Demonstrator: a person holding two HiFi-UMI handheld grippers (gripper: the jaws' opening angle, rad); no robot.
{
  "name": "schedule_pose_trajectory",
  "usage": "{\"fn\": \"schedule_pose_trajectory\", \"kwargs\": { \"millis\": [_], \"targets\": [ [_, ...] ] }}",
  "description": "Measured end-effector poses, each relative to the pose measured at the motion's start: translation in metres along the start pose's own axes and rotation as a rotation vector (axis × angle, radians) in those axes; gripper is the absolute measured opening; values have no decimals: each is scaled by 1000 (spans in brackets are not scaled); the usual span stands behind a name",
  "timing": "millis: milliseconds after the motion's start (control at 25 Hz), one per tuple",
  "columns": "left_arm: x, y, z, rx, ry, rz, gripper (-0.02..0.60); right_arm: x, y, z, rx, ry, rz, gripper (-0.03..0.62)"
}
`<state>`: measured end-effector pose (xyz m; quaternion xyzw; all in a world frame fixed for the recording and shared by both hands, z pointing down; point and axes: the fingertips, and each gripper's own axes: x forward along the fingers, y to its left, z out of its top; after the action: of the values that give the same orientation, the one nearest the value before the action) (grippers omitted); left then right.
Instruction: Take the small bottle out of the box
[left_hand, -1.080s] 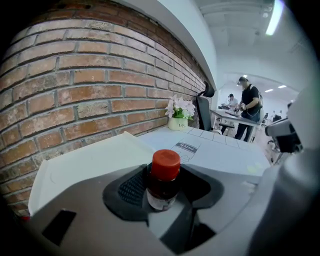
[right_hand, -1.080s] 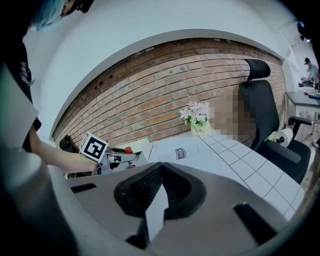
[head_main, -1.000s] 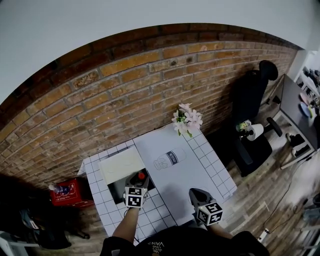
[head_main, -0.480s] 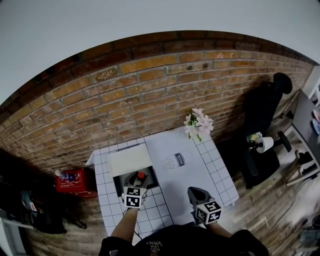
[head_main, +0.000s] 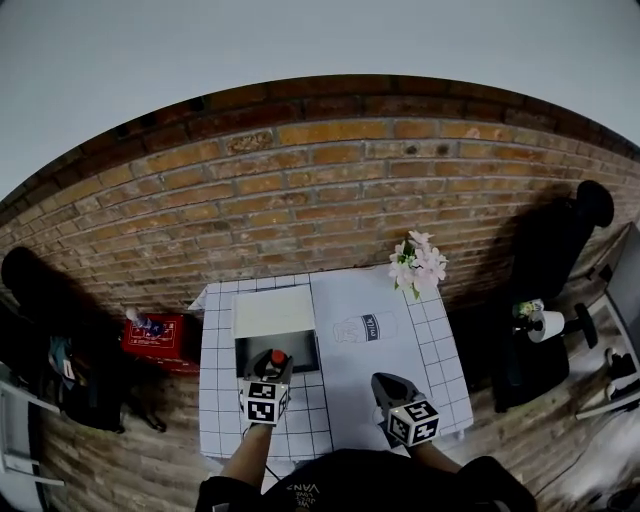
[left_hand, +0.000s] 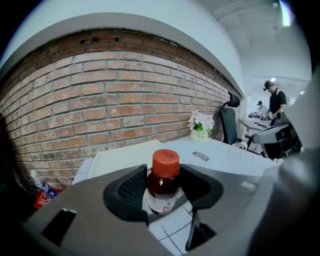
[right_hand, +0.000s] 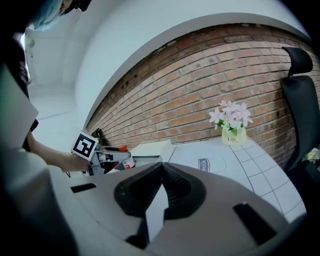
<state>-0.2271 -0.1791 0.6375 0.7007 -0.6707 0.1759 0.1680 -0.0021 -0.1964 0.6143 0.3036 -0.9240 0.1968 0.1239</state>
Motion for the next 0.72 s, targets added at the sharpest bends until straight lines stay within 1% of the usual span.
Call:
{"fn": "schedule_pose_trajectory", "kwargs": {
  "millis": [480,720],
  "targets": [
    [-40,-28,-24,-98,-32,151,207,2,-7,-4,-91,67,176,-2],
    [-66,-38,-38,-135,-35,216,209,0,2,-10,-123,89,242,-2]
  ]
}}
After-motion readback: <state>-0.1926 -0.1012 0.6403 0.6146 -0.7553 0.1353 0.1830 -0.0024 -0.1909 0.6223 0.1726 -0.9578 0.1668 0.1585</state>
